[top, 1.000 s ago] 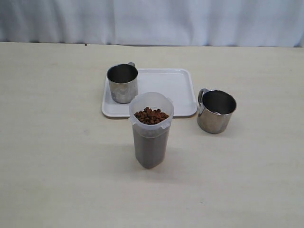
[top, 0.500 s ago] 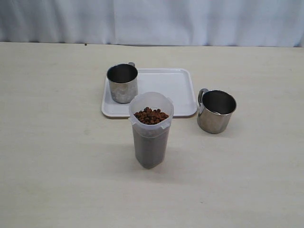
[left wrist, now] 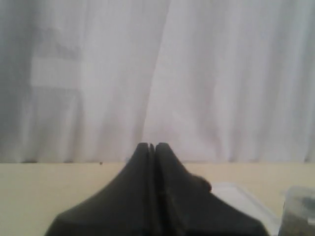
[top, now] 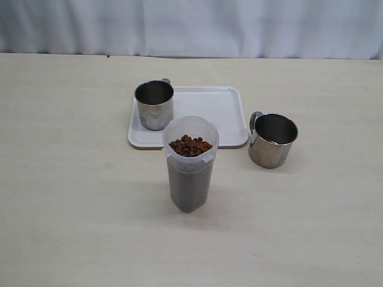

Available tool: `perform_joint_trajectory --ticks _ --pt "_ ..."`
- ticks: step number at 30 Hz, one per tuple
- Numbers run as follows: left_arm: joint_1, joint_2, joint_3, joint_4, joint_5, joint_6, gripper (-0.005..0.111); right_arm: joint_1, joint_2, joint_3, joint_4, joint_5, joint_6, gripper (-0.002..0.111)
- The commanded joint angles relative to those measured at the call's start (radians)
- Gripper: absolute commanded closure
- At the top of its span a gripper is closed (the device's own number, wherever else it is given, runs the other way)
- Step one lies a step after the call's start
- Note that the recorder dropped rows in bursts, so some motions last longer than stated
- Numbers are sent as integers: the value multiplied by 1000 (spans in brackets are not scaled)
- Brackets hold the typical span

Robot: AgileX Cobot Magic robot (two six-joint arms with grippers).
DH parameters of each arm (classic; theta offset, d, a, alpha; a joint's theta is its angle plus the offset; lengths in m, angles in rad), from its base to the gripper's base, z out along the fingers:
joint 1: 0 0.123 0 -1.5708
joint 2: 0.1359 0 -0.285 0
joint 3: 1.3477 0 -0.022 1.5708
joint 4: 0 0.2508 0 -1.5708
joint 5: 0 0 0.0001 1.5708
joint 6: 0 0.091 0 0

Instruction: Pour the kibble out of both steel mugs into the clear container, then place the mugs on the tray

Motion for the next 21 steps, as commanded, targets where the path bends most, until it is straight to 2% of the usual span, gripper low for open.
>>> perform_joint_trajectory --ticks 1,2,10,16,18,20,21 --pt "-24 0 42 26 88 45 107 3 -4 5 3 -1 -8 103" --pt "-24 0 42 49 135 32 107 3 -4 5 3 -1 -8 103" --pt "-24 0 42 75 236 30 107 3 -4 5 3 -3 -8 103" --pt "-24 0 42 82 193 30 107 3 -4 5 3 -3 -8 103" --pt "9 0 42 82 172 30 107 3 -4 5 3 -3 -8 103" --pt "84 0 42 66 170 20 107 3 -4 5 3 -3 -8 103" --pt "144 0 42 45 170 19 107 3 -4 5 3 -3 -8 103"
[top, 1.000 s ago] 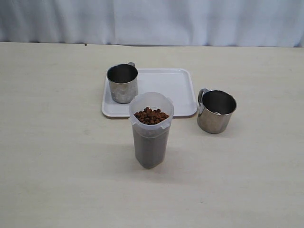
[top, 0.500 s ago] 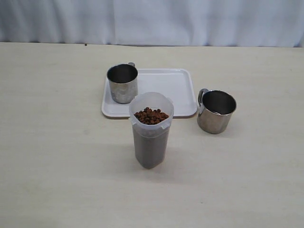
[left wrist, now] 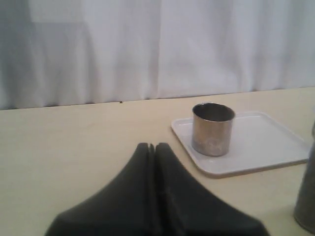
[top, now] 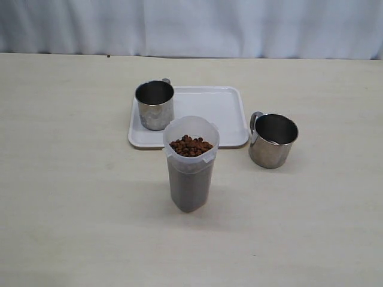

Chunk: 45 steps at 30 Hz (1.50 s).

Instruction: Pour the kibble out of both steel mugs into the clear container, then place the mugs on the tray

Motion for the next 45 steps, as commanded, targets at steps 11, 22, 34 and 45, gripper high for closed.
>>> perform_joint_trajectory --ticks 11,22,34,45 --pt "243 0 2 -32 -87 -9 107 3 -4 5 3 -3 -8 103" --pt "226 0 2 17 -67 17 107 3 -4 5 3 -3 -8 103" --pt "226 0 2 28 -49 17 107 3 -4 5 3 -3 -8 103" --pt "226 0 2 28 -49 17 107 3 -4 5 -62 -1 -78 103"
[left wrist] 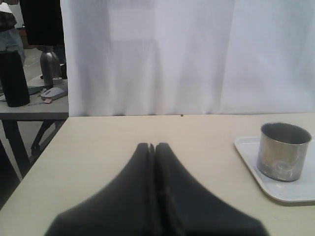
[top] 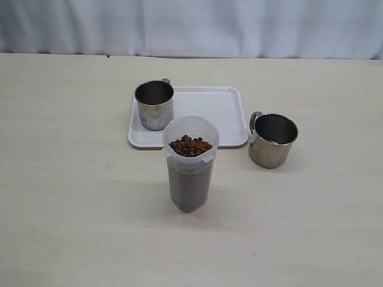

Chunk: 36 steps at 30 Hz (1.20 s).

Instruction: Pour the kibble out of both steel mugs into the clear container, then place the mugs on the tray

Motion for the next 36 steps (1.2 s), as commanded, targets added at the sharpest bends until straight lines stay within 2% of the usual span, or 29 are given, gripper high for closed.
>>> perform_joint_trajectory --ticks 1,4,15,19,21,26,36 --pt "-6 0 2 2 1 1 107 3 -4 5 -103 -1 -128 103" --pt "-6 0 2 2 1 1 107 3 -4 5 -197 -1 -214 103" --pt "-6 0 2 2 1 1 107 3 -4 5 -202 -3 -212 103" --pt "-6 0 2 2 1 1 107 3 -4 5 99 -97 -107 103" --pt "-6 0 2 2 1 1 107 3 -4 5 149 -103 -107 103" --pt "-6 0 2 2 1 1 107 3 -4 5 148 -210 -107 103" --pt "-21 0 2 4 1 1 107 3 -4 5 148 -260 -76 103"
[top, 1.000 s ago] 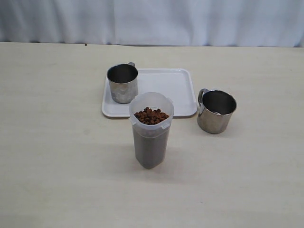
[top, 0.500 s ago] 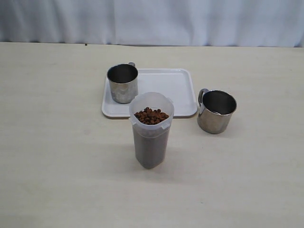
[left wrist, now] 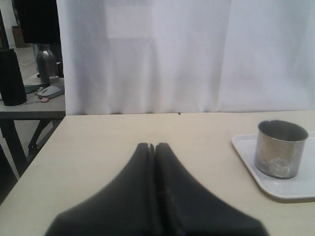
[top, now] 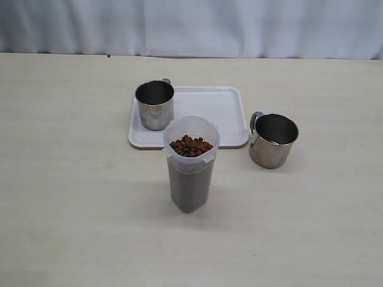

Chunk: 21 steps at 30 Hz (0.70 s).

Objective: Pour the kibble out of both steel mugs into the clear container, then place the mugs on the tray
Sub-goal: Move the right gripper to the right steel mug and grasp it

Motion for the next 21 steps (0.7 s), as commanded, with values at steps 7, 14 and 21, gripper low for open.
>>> perform_joint_trajectory --ticks 7,14,21 --pt "-8 0 2 4 -5 1 107 3 160 3 2 -262 72 102" --pt "-8 0 2 4 -5 1 107 3 876 3 -478 -760 329 29" --pt "-8 0 2 4 -5 1 107 3 1526 -246 -538 -800 310 6"
